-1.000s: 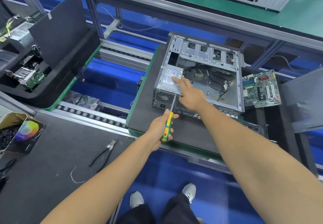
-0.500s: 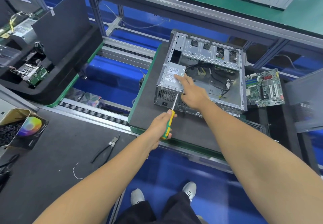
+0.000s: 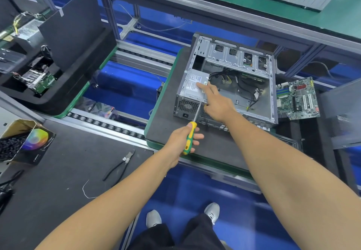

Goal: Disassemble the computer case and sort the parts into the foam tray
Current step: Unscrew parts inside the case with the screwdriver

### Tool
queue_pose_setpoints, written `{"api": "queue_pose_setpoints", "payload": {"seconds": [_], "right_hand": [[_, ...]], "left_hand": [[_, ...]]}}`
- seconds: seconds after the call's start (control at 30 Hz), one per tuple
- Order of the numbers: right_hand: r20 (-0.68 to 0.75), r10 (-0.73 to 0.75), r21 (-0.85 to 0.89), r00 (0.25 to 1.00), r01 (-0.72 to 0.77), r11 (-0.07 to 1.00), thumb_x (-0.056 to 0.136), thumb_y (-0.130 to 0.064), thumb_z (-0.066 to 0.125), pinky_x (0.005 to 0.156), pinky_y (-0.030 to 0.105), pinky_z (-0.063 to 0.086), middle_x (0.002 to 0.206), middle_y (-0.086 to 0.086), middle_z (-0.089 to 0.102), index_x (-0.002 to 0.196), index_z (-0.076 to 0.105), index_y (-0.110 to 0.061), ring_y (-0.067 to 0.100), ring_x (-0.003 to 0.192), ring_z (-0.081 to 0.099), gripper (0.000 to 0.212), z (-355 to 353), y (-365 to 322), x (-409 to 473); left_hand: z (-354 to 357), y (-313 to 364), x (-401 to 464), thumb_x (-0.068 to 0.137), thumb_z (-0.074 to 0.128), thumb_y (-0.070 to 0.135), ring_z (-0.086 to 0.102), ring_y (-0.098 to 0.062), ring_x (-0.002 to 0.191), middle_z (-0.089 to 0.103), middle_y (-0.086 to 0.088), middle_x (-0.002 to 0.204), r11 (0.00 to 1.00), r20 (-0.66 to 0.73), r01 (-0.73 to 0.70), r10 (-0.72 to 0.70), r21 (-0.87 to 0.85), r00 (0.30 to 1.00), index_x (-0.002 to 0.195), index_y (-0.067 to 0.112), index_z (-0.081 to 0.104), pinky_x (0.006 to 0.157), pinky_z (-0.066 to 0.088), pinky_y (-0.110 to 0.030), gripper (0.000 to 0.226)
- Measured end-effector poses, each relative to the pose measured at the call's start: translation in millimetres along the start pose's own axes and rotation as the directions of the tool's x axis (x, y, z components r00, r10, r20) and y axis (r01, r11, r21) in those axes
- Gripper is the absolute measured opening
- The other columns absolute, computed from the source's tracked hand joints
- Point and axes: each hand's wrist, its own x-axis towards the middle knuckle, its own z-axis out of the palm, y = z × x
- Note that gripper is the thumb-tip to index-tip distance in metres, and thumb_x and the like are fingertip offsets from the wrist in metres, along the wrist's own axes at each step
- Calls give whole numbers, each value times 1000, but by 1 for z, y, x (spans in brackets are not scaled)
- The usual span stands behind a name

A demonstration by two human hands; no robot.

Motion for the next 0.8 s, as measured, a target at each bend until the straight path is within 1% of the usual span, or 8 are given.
{"api": "queue_pose_setpoints", "payload": {"seconds": [0.13,0.2,0.3,0.43,0.53,0.67,0.73,0.8], "right_hand": [[-2,0,-2,1000,0,1000,82,-9,51,54,28,28,170,-3,7,154,9,-53,26,108,65,94,0,0,1],[-3,-3,-3,1000,3,1000,82,-9,51,54,28,28,170,-3,7,153,9,-53,26,108,65,94,0,0,1],[-3,1,5,1000,-1,1000,82,-9,50,53,27,26,170,-4,7,153,9,-54,25,112,63,94,1,1,1],[-5,1,-1,1000,-1,1000,82,-9,50,52,28,27,169,-4,8,153,9,-54,26,110,64,93,0,0,1],[-6,1,2,1000,-1,1000,82,-9,51,52,28,29,169,-4,9,153,10,-54,26,108,64,93,0,1,2],[-4,-2,8,1000,2,1000,82,-10,52,53,28,29,169,-4,10,153,10,-54,25,106,65,93,1,1,2],[-5,3,10,1000,-3,1000,82,-10,52,52,27,28,169,-5,10,153,10,-54,25,102,65,93,1,1,3],[-5,7,11,1000,-7,1000,81,-9,52,52,27,28,169,-5,10,153,10,-54,25,100,66,94,2,2,3]], "left_hand": [[5,0,-2,93,75,36,54,-14,76,56,-7,107,999,-60,-13,15,29,998,127,19,48,48,44,-21,46],[5,-2,-2,91,79,28,57,-11,70,57,-8,99,999,-97,-35,35,1,995,127,14,45,47,45,-21,52],[1,0,-1,94,75,30,70,-12,68,68,-9,92,997,-103,-72,69,-27,992,126,2,49,53,55,-27,50],[-2,3,-1,103,59,39,77,-16,84,79,-5,97,999,-32,-48,48,-8,998,122,8,59,65,61,-31,36],[-1,8,-2,107,51,40,71,-14,75,79,-3,104,1000,-14,2,-2,-18,1000,120,12,60,55,53,-26,32],[3,7,-2,94,74,37,56,-13,71,59,-6,99,1000,-42,-19,19,11,999,118,10,56,46,44,-22,41],[0,5,0,88,82,27,58,-13,69,61,-9,93,999,-70,-38,39,21,997,124,12,53,48,49,-23,49],[-4,4,2,87,83,24,69,-15,70,68,-13,96,997,-89,-71,70,-11,994,124,11,51,55,58,-28,51]]}}
